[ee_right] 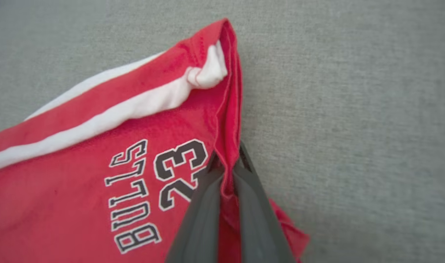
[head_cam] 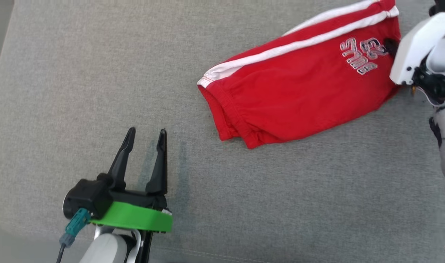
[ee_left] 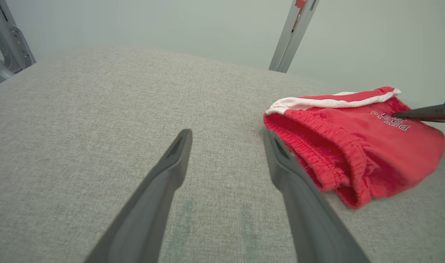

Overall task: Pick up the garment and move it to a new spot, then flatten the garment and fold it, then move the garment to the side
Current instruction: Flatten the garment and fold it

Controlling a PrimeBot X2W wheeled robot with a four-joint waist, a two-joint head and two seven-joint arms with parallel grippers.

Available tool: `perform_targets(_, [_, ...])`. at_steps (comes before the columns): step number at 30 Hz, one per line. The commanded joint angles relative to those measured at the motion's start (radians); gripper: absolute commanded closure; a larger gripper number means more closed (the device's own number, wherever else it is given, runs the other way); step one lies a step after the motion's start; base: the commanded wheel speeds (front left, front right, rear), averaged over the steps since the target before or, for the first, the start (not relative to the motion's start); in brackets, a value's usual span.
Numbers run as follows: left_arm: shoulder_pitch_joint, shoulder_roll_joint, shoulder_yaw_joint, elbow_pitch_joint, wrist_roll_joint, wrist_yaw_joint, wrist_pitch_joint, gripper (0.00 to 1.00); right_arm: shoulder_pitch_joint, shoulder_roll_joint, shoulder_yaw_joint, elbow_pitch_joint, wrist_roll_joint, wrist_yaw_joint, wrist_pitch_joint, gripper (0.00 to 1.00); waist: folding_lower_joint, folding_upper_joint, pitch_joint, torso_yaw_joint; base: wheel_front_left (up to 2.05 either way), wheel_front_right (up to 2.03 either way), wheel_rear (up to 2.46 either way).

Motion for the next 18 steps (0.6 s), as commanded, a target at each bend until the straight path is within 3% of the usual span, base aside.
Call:
perform_targets(1, [0.038,-0.019,0.032,0.004,0.023,-0.016,-0.002,0.0,0.035,-0.023,-0.017,-0.002,0.014,-0.002,-0.017,1.0,0.0,0.0,-0.05,-0.045,0.0,0.0,0.0])
perform_targets(12, [0.18,-0.135,0.197,0.021,0.163,-0.148,-0.002,0.0,0.164,-0.1,-0.16,-0.056,0.06,-0.002,-0.117,1.0,0.0,0.0,-0.166,-0.124,0.0,0.0,0.0])
perform_targets(18, [0.205,-0.167,0.22,0.045,0.211,-0.192,-0.002,0.0,0.143,-0.079,-0.14,-0.149,0.055,-0.002,-0.077,1.0,0.0,0.0,-0.181,-0.13,0.0,0.0,0.0])
